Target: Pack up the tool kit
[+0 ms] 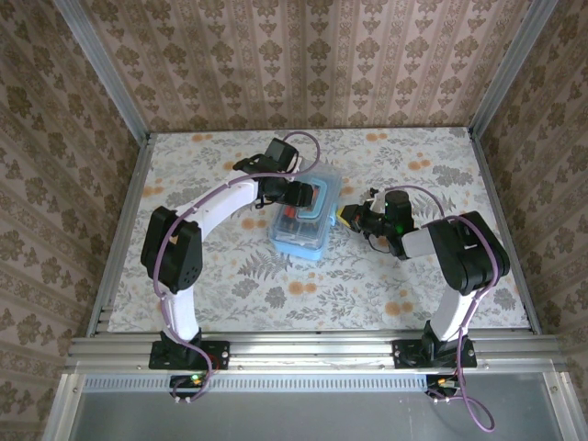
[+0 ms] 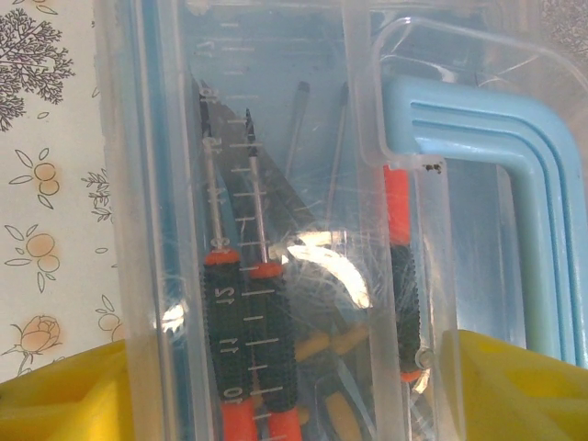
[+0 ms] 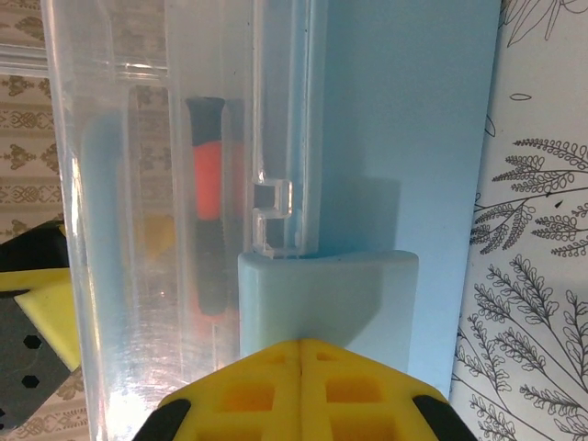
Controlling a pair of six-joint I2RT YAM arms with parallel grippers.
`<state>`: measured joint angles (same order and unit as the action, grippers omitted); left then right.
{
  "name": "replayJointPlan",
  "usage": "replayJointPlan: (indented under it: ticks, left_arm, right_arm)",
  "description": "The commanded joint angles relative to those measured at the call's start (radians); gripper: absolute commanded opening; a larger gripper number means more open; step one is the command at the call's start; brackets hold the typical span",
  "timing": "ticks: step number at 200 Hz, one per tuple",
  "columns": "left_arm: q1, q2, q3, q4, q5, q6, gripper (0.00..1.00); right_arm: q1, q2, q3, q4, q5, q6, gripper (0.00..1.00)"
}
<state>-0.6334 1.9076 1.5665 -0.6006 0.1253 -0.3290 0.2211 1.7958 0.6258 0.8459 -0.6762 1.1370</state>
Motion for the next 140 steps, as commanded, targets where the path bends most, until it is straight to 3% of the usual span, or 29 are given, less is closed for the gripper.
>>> replayJointPlan:
  ticks: [1,140]
  left_arm:
    - [-0.031,0.117,-0.076,-0.077,0.083,-0.028,0.44]
    - [-0.034,0.117,-0.077,-0.073,0.079,-0.03,0.43]
  right_arm:
    - [0.035,0.046,-0.004,-0.066,0.077,0.008,0.0]
    - [0.03,0.051,-0.018,-0.113,0.106,0.009,0.0]
